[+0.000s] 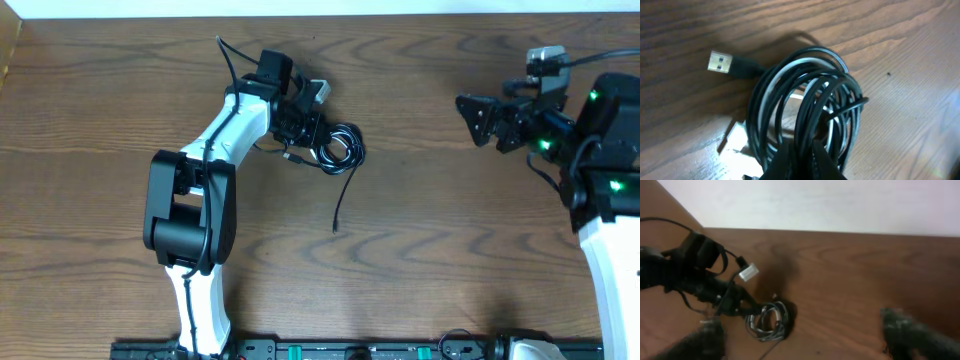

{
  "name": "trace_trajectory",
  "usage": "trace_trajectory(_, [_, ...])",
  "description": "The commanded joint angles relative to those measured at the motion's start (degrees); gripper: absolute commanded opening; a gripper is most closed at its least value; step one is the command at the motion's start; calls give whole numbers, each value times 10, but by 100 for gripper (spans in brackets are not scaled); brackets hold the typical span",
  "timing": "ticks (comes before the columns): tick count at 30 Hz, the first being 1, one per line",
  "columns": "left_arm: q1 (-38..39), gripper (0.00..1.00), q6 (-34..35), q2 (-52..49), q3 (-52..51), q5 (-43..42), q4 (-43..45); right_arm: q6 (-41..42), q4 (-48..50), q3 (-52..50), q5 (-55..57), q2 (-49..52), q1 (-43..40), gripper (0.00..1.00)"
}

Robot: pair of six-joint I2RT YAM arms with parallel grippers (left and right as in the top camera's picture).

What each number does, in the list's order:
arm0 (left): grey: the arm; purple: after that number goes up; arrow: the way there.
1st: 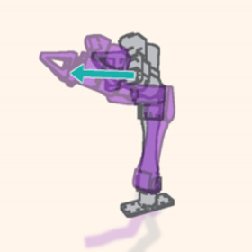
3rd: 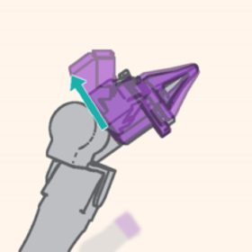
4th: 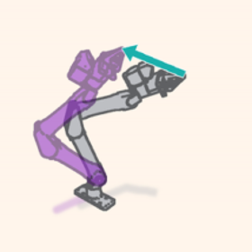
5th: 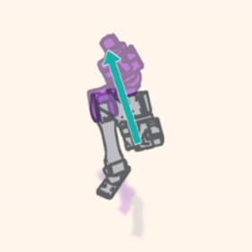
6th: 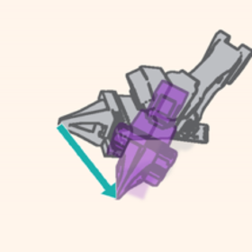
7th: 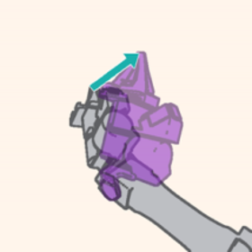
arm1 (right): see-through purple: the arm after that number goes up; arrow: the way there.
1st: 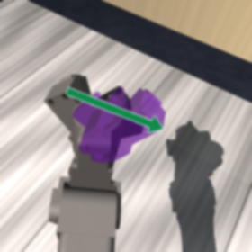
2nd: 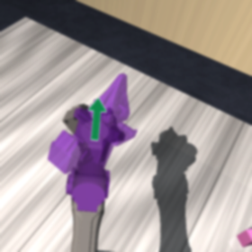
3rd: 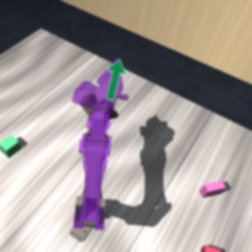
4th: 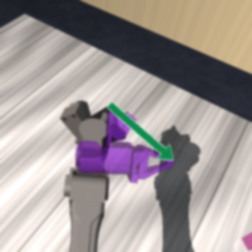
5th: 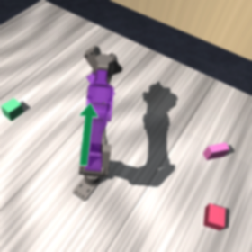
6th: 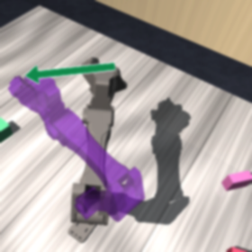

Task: Untangle cables
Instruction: 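Reach the right gripper toward the coil beside the left gripper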

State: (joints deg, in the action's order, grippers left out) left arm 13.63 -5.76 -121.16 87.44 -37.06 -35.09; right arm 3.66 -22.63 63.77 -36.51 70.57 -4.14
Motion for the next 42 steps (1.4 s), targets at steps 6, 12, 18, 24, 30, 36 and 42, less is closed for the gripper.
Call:
trace_trajectory(6, [2,8,6,12,-29,18,27,-47,-3,9,-28,77,54,64])
trace_trajectory(12, [9,8,5,10,-29,23,30,-63,0,9,-4,150,111,55])
trace_trajectory(18, [29,8,5,6,-29,35,31,-72,34,9,6,245,168,56])
trace_trajectory(24, [47,8,-10,6,-29,19,24,-71,52,9,45,323,187,55])
trace_trajectory(30, [47,9,-25,6,-29,-2,23,-58,51,9,16,371,194,44])
trace_trajectory(36, [47,9,-5,6,-29,-2,31,-39,30,9,12,370,194,31])
trace_trajectory(42, [49,9,15,6,-29,-31,38,-39,21,9,10,370,197,28])
